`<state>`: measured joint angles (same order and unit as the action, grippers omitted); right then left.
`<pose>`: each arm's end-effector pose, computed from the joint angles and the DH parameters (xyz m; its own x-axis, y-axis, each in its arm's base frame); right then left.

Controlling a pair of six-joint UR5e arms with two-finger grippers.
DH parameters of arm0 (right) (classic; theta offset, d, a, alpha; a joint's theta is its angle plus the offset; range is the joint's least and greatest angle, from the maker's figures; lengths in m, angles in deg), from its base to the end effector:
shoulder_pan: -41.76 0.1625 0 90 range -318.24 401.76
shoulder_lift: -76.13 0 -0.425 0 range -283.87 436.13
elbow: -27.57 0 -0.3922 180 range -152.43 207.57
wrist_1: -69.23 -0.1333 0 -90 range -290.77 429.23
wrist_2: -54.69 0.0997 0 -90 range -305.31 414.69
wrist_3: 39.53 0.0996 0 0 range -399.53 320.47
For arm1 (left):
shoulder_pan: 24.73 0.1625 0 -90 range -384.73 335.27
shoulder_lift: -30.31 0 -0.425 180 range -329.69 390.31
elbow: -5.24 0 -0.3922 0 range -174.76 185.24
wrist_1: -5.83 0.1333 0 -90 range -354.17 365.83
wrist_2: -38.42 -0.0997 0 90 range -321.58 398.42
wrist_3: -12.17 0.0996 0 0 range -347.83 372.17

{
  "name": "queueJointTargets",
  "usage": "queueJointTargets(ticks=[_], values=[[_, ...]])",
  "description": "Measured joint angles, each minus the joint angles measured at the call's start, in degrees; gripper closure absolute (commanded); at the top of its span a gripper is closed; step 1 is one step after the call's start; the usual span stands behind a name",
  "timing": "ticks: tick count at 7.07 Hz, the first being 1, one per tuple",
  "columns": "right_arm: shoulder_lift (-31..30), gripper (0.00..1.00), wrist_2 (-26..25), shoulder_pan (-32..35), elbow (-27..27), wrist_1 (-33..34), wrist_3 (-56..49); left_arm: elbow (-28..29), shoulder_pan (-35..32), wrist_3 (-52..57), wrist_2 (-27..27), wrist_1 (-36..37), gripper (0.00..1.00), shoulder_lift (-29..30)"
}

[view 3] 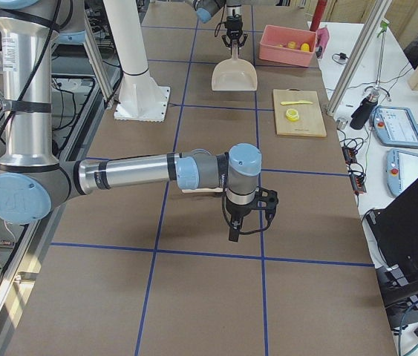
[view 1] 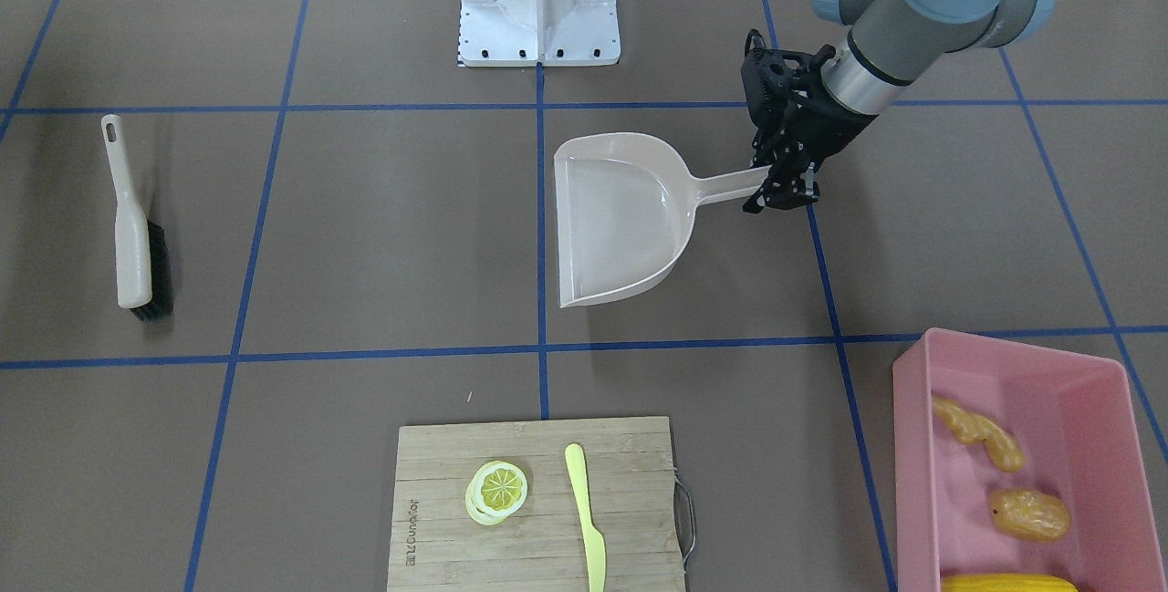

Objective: Sweep and dump trash into bin
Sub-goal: 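Bring the empty dustpan back and lower it onto the table with the left gripper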

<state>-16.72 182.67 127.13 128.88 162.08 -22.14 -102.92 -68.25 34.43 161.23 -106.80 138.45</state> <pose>0.0335 -0.4780 0.5977 0.7691 0.1785 0.6137 -0.1567 0.9836 -0.0898 0.3598 -0.4511 0.2920 0.0824 0.9944 0.0657 -0.4381 -0.0230 0.8986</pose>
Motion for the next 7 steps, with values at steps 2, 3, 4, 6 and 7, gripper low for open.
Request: queueJointTargets(ticks=[2, 3, 4, 6, 7], values=[[0.3, 0.0, 1.0, 0.4, -1.6, -1.1, -0.1, 0.5, 1.7, -1.4, -1.7, -4.5, 1.0, -3.5], [0.3, 0.0, 2.3, 0.4, -3.4, -4.1, -0.1, 0.2, 3.0, -0.7, -3.8, -8.5, 1.0, -7.0], [0.0, 0.0, 4.0, 0.5, -5.1, -6.7, 0.1, -0.6, 4.1, 0.0, -4.7, -10.8, 1.0, -9.3], [-0.5, 0.0, 5.5, 0.9, -6.1, -8.4, 0.1, -1.6, 5.7, 0.8, -5.3, -11.9, 0.87, -10.4], [-0.9, 0.0, 5.6, 1.3, -6.1, -8.6, -0.1, -1.6, 6.0, 0.8, -5.3, -11.9, 0.86, -10.5]])
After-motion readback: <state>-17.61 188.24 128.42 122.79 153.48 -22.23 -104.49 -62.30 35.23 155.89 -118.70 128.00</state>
